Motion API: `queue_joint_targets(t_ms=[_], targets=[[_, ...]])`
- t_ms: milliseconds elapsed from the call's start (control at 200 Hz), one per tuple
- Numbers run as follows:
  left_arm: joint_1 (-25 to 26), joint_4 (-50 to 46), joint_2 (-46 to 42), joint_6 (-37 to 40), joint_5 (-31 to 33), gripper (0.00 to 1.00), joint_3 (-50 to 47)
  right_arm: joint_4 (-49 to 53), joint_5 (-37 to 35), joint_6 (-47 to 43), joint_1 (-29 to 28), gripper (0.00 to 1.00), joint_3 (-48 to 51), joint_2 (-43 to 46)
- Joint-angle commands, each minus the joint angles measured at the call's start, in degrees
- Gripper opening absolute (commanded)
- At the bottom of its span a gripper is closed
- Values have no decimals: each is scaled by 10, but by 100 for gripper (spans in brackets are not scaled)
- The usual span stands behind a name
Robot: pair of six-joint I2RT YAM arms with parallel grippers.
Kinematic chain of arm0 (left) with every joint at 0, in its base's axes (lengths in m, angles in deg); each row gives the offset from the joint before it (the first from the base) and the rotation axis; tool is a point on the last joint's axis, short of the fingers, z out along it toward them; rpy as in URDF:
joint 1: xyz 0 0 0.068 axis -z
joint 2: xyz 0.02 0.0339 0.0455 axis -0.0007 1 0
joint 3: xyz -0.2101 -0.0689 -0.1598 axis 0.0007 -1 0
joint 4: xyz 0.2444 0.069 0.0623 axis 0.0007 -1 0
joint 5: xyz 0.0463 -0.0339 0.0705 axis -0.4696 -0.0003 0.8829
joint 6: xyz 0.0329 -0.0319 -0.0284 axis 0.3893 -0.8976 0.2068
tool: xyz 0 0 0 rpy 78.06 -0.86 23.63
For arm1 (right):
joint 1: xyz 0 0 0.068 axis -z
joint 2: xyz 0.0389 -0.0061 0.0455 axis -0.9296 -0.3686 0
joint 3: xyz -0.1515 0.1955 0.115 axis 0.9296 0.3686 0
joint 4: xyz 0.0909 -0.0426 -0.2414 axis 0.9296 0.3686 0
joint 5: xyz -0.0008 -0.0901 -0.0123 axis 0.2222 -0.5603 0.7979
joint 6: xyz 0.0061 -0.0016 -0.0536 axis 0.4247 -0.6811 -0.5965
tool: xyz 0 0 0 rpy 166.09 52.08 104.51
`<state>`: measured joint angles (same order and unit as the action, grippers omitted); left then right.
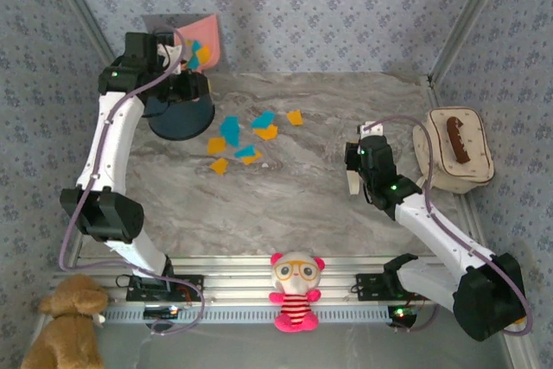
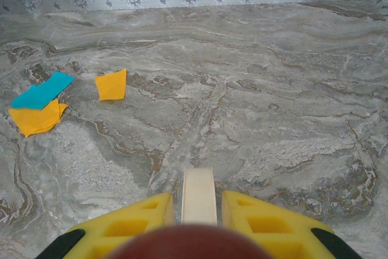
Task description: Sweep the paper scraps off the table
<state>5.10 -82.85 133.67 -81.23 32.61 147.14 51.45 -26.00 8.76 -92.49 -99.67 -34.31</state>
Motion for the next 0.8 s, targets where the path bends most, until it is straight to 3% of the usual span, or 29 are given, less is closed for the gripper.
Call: queue_joint_targets(t_ms=[0, 320, 690, 795], targets=[[-23, 24, 29, -58, -55, 0, 43, -4, 1, 12, 2, 0, -7, 5], [-60, 40, 94, -133, -109, 0, 113, 1, 2, 15, 0, 0, -8, 3], [-76, 143, 114, -273, -146, 0, 100, -1, 2, 23, 0, 0, -3, 4], [-79, 161, 113, -306, -131, 0, 97, 1, 1, 25, 0, 0, -3, 4]])
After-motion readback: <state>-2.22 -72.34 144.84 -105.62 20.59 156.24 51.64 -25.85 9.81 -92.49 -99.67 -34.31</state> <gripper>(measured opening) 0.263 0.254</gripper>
